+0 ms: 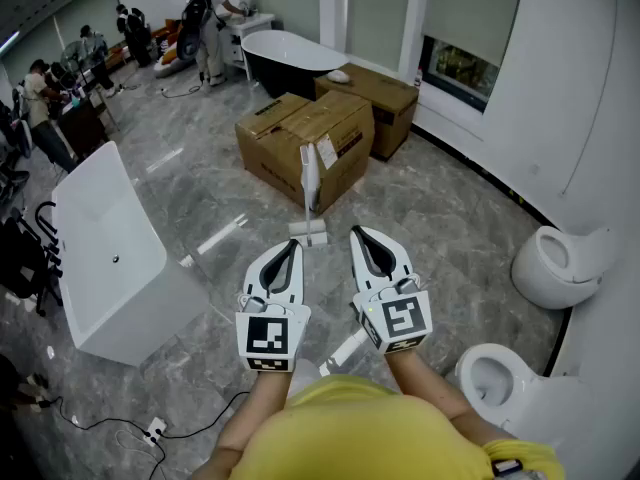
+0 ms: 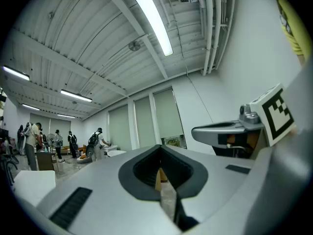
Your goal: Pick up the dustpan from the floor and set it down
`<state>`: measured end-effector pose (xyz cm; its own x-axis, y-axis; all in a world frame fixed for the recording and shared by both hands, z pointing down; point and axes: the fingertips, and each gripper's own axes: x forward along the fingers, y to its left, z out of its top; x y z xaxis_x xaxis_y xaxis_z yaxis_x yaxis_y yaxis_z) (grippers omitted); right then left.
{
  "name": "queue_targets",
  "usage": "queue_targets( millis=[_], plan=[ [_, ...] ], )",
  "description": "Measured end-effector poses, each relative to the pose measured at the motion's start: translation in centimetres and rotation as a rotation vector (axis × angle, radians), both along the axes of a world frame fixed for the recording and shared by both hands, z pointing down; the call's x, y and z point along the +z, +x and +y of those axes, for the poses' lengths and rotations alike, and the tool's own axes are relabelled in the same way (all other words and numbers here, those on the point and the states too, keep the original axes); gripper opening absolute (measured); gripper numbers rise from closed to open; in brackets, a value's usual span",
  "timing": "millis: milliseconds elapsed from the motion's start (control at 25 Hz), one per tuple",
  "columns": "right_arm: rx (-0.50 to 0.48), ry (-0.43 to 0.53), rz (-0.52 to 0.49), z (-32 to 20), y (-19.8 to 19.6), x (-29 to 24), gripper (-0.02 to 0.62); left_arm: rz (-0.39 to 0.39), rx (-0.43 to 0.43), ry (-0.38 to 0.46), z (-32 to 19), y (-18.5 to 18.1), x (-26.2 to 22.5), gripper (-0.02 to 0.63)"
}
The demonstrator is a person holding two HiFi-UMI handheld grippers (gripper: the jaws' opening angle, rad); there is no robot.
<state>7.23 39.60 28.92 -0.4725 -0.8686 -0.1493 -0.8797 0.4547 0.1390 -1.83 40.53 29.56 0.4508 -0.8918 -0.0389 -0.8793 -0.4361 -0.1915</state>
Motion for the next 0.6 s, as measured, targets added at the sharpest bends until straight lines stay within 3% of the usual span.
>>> queue_targets(
  millis=[360, 600],
  plan=[
    [0.029, -0.008, 0.010, -2.0, -0.1, 0.7, 0.011, 0.002, -0.020, -0.012, -2.0, -1.2, 0.5, 0.002],
    [0.034, -0.033, 0.018, -7.8, -1.1, 1.9, 0.011, 0.020, -0.031, -0.042, -8.0, -2.9, 1.6, 0.002]
  ],
)
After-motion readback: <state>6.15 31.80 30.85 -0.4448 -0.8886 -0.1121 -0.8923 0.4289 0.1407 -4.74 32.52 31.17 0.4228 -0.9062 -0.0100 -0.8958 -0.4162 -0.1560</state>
